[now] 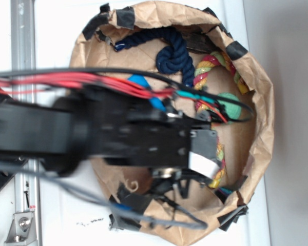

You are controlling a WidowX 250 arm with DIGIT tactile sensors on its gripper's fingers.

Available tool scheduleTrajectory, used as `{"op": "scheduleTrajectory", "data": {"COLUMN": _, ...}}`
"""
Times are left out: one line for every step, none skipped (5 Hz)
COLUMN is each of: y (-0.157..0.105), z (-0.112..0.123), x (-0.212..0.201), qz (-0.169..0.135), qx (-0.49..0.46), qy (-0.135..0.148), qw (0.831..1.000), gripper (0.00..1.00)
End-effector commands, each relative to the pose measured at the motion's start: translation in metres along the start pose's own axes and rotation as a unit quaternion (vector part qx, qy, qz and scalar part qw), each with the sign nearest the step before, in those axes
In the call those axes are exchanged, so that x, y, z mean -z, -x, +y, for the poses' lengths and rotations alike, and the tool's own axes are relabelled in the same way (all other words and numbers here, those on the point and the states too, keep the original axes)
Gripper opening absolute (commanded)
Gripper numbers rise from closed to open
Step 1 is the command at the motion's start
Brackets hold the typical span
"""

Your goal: Grab the blue ball.

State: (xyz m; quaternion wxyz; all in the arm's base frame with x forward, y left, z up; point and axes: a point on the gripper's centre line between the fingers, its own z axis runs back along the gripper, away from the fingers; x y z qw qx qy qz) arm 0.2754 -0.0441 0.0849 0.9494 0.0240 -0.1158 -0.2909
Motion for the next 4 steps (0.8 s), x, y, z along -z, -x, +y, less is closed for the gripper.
{"op": "scheduleTrajectory", "data": {"y": 0.032, "z": 0.025, "x": -0.121, "qz": 0.036, "qx": -0.207, "qy": 0.013, "qw": 0.978, "gripper": 0.00}}
{"op": "scheduleTrajectory", "data": {"y": 0.039, "z": 0.023, "x": -0.127, "qz": 0.034, "qx": -0.285, "qy": -0.007, "qw": 0.958, "gripper": 0.00}}
{"op": "scheduleTrajectory", "data": {"y": 0.044, "z": 0.016, "x": -0.119, "qz": 0.020, "qx": -0.331, "qy": -0.042, "qw": 0.942, "gripper": 0.00}}
{"op": "scheduleTrajectory", "data": {"y": 0.047, "z": 0.014, "x": -0.113, "qz": 0.024, "qx": -0.362, "qy": -0.052, "qw": 0.930, "gripper": 0.00}}
